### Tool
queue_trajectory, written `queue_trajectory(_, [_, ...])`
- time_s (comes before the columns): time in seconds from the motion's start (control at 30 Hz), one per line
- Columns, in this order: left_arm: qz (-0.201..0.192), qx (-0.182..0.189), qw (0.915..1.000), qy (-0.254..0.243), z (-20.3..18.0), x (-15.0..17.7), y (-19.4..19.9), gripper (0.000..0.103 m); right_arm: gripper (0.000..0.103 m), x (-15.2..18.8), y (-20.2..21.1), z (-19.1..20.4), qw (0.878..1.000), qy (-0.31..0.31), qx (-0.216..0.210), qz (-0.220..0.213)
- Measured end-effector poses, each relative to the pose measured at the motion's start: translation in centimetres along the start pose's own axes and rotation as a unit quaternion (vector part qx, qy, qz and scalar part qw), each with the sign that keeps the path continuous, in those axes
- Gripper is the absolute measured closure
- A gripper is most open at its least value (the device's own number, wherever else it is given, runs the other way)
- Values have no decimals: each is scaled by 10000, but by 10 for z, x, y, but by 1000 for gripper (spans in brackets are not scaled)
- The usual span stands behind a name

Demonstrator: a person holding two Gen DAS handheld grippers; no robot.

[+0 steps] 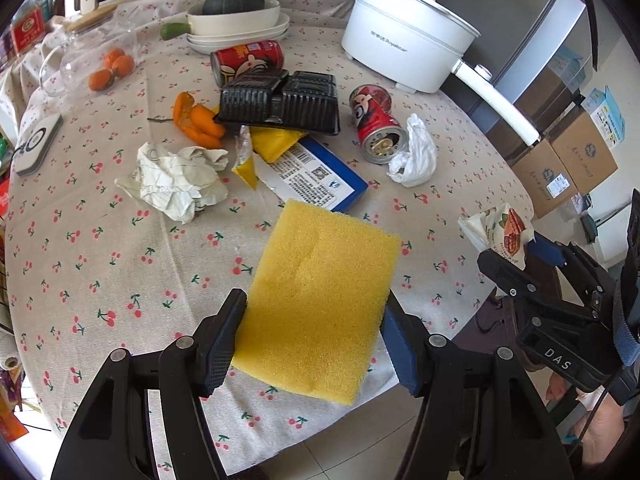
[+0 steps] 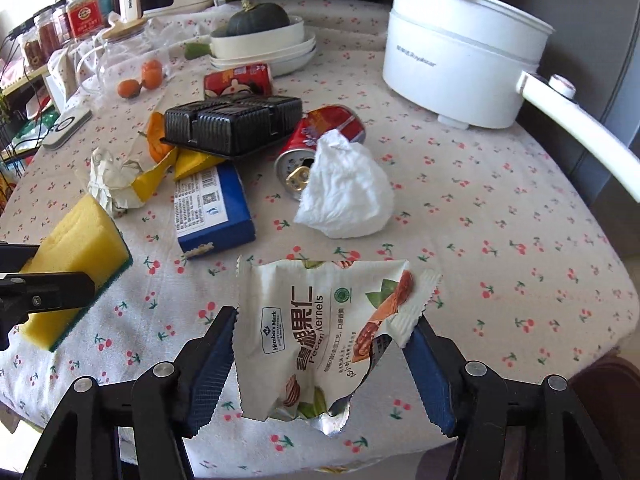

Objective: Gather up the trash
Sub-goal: 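Carry sponge and pecan bag to the brown bin and release both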

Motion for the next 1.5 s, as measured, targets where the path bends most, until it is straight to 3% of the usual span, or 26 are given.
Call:
queue_trajectory(0.67, [247, 409, 9944, -939, -148, 10, -47, 35, 33, 54, 55, -133, 9950, -706, 695, 93])
queue_trajectory(1.07, [466, 997, 9842, -1385, -249, 33, -81, 35, 33, 103, 84, -204, 9883, -1100, 1040, 198])
queue_trajectory(1.33, [555, 1330, 9760, -1634, -294, 47, -103, 35, 33, 132, 99, -247, 9808, -1450, 1267, 304])
queue_trajectory(1.43, [406, 1320, 9747, -1760, -303, 48, -104, 28, 33, 140, 103, -256, 9789, -1528, 1320, 329])
queue_trajectory(1.5, [362, 1127, 9759, -1835, -304, 48, -106, 4, 33, 144, 105, -261, 9779, -1566, 1345, 340])
Point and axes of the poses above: each gripper's, at about its wrist camera, not at the fingertips, and y roughly against the way its jaws point, z to its left, x to its underside, the point moved 3 cm from there along -y, roughly the way its jaws point, and after that the axes turned 5 degrees about x, right-handed, at the moved point
